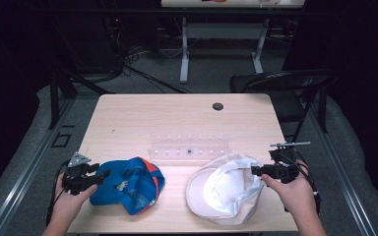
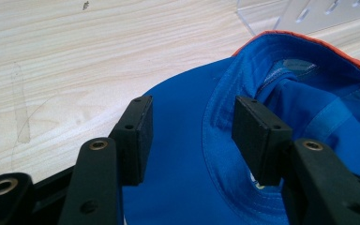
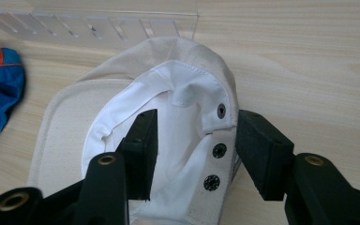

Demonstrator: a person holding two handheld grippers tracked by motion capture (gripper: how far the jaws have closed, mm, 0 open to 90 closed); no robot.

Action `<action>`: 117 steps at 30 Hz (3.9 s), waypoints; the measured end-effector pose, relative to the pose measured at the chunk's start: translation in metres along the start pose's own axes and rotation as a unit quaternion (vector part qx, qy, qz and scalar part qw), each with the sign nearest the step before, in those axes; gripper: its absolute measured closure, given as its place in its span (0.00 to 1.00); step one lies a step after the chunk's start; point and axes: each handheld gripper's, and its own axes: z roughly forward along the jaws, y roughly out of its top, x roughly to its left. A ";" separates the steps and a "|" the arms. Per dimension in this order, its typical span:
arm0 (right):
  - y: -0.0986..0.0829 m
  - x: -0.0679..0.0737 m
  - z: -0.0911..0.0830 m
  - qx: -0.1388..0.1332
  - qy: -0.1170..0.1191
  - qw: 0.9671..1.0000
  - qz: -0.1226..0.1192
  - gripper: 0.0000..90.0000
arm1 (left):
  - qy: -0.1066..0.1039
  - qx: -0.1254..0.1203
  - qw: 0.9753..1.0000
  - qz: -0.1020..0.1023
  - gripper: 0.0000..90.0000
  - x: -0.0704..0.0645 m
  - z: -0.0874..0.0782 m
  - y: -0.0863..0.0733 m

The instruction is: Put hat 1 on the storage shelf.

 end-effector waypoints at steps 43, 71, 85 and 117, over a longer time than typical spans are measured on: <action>0.016 -0.025 0.038 0.157 0.047 0.983 0.078 0.65 | 0.004 -0.003 1.000 -0.005 0.54 0.005 -0.001 -0.001; 0.022 -0.020 0.033 0.179 0.053 0.979 0.086 0.90 | 0.006 -0.002 1.000 -0.003 0.54 0.005 -0.001 -0.001; 0.032 0.000 0.022 0.204 0.002 0.977 0.062 0.90 | 0.010 -0.001 1.000 0.003 0.54 0.003 0.000 -0.001; 0.067 0.038 -0.014 0.222 0.023 0.974 0.039 0.90 | 0.009 0.004 1.000 0.008 0.54 0.002 0.001 -0.001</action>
